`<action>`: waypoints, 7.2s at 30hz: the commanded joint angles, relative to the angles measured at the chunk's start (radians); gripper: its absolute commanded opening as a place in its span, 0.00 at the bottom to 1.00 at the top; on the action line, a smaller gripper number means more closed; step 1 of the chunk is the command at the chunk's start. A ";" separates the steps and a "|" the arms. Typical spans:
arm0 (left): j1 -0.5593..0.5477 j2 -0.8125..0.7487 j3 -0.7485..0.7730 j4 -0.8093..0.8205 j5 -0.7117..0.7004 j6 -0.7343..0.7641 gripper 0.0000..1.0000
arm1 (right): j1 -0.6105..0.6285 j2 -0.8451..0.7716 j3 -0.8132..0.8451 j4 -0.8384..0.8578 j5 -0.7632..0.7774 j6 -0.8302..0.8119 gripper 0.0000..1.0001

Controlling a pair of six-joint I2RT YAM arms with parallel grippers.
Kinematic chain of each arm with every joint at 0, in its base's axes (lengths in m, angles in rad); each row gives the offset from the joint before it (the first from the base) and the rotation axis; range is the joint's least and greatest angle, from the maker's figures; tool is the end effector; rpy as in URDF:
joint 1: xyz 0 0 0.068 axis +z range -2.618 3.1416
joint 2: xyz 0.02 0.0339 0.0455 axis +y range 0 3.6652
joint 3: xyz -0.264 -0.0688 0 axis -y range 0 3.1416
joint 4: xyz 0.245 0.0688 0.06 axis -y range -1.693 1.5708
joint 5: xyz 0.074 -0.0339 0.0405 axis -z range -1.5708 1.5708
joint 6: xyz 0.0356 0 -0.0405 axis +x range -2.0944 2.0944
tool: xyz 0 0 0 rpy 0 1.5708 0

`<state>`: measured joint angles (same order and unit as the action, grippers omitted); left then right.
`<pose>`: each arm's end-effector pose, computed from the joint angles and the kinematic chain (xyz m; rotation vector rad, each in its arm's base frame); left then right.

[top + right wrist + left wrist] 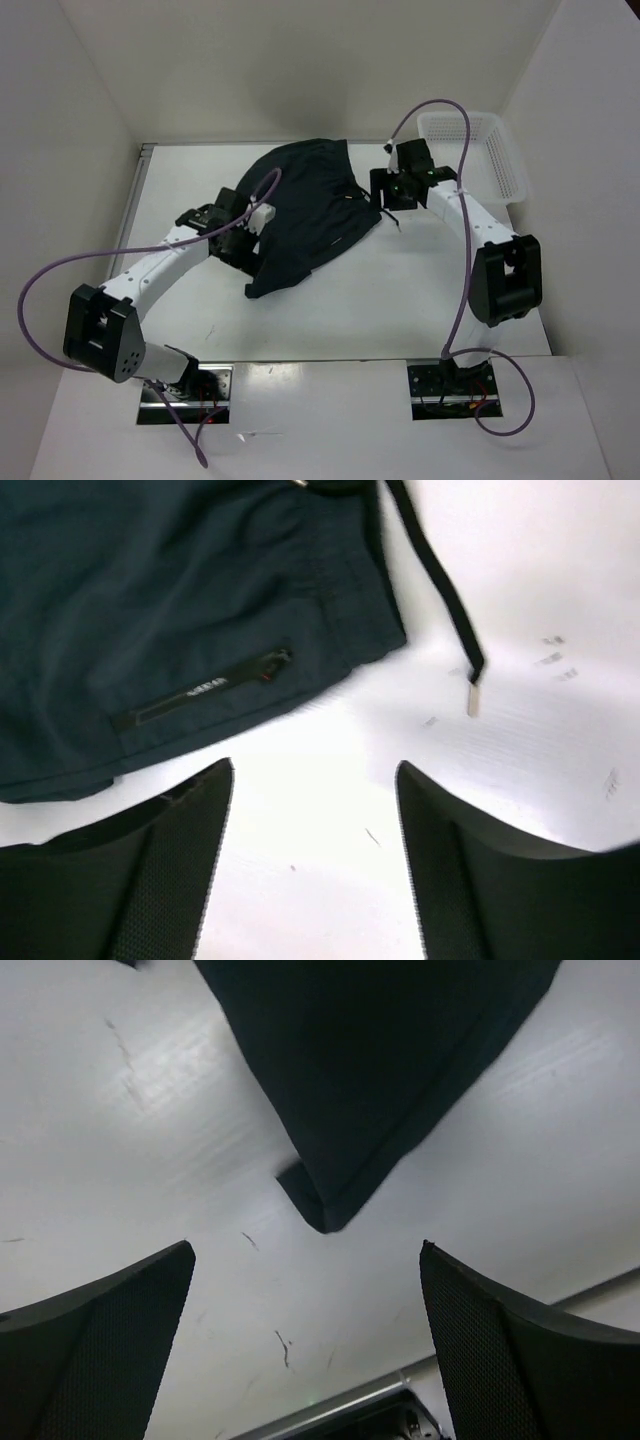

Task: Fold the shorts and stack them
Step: Move the shorts to the center of the board, then flatten the shorts out

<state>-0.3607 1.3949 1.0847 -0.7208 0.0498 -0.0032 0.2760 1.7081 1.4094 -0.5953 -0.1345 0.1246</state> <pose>0.2630 -0.1011 0.2618 0.4823 2.5679 -0.1948 0.3608 0.1072 0.2751 -0.2465 2.4719 0.3378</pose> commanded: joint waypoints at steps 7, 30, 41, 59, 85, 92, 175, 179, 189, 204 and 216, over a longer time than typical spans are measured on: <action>-0.119 0.105 -0.088 0.076 -0.117 0.003 1.00 | -0.061 0.204 0.089 0.103 0.019 0.063 0.62; -0.161 0.243 -0.146 0.112 -0.128 0.003 0.28 | -0.084 0.386 0.156 0.088 -0.080 0.135 0.74; -0.161 0.233 -0.177 0.182 -0.171 0.003 0.00 | -0.084 0.412 0.121 0.140 -0.201 0.191 0.43; 0.260 0.336 0.785 0.482 -0.558 0.003 0.00 | -0.054 0.348 1.073 0.118 -0.066 -0.023 0.00; -0.162 -0.370 -0.186 -0.351 -0.151 0.003 0.44 | -0.054 -0.614 -0.374 -0.262 -0.448 -0.583 0.09; -0.162 -0.425 -0.155 -0.347 -0.137 0.003 0.70 | 0.057 -0.525 -0.201 -0.537 -0.185 -0.879 0.89; 0.250 1.538 1.997 -0.023 -0.103 0.003 0.87 | 0.065 0.217 -0.069 -0.081 -0.036 -0.421 0.59; 0.250 1.572 1.997 -0.046 -0.117 0.003 0.83 | 0.065 0.239 -0.069 -0.092 -0.016 -0.445 0.59; 0.240 1.601 1.903 -0.108 -0.030 0.003 0.68 | 0.065 0.225 -0.092 -0.087 0.022 -0.482 0.59; 0.189 1.500 2.052 0.115 -0.220 0.003 0.00 | 0.083 0.059 -0.136 -0.046 0.078 -0.510 0.60; 0.180 1.578 2.052 0.253 -0.373 0.003 0.94 | 0.083 0.010 -0.159 -0.011 0.064 -0.531 0.66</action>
<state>-0.1757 2.9726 3.0982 -0.5117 -0.2710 0.0006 0.3492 1.7958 1.2652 -0.6373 -0.0673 -0.3916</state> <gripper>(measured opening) 0.889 0.649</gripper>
